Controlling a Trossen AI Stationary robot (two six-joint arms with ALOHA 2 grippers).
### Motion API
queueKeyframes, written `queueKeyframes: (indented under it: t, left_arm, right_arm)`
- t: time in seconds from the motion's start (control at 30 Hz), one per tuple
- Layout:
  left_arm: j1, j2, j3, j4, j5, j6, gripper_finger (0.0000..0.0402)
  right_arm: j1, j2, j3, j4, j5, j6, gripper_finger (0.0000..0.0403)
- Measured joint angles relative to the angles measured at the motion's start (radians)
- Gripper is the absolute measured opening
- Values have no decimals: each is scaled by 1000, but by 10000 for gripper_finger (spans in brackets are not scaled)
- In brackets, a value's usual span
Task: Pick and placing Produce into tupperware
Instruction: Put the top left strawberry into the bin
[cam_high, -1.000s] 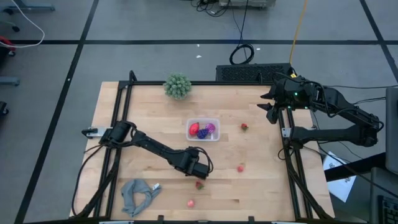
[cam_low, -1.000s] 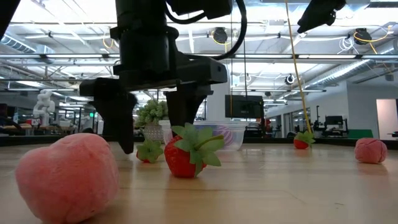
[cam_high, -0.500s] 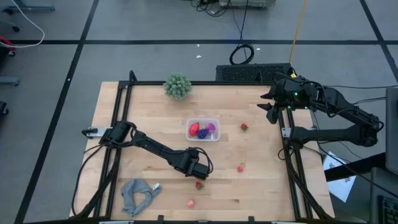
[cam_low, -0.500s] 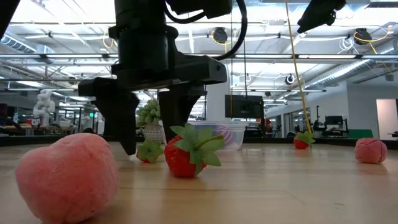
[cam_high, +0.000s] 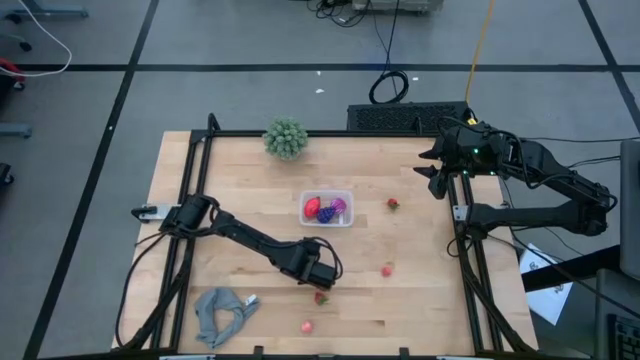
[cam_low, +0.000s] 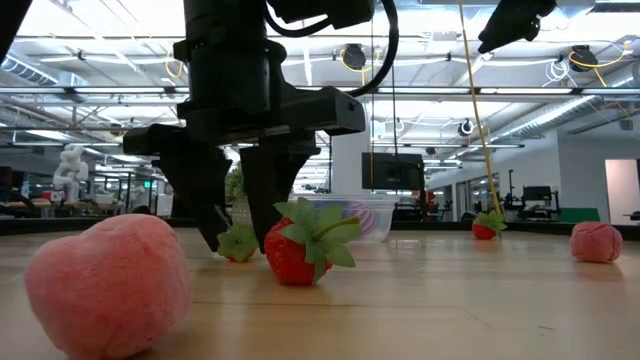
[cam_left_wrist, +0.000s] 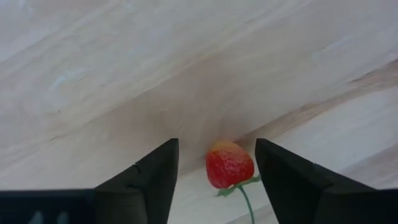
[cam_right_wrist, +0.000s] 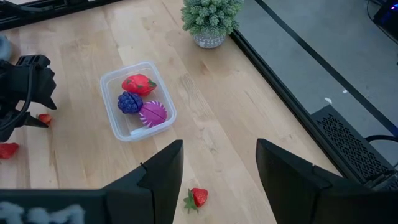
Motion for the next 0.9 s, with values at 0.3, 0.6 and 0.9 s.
queueKeyframes:
  t: [0.3,0.6,0.9]
  left_arm:
    - [-9,0,0,11,0,0,173]
    - [-8,0,0,12,0,-1,149]
    - [-8,0,1,13,0,-3,125]
  right_arm:
    - [0,0,0,0,0,0,193]
    - [0,0,0,0,0,0,193]
    - [0,0,0,0,0,0,193]
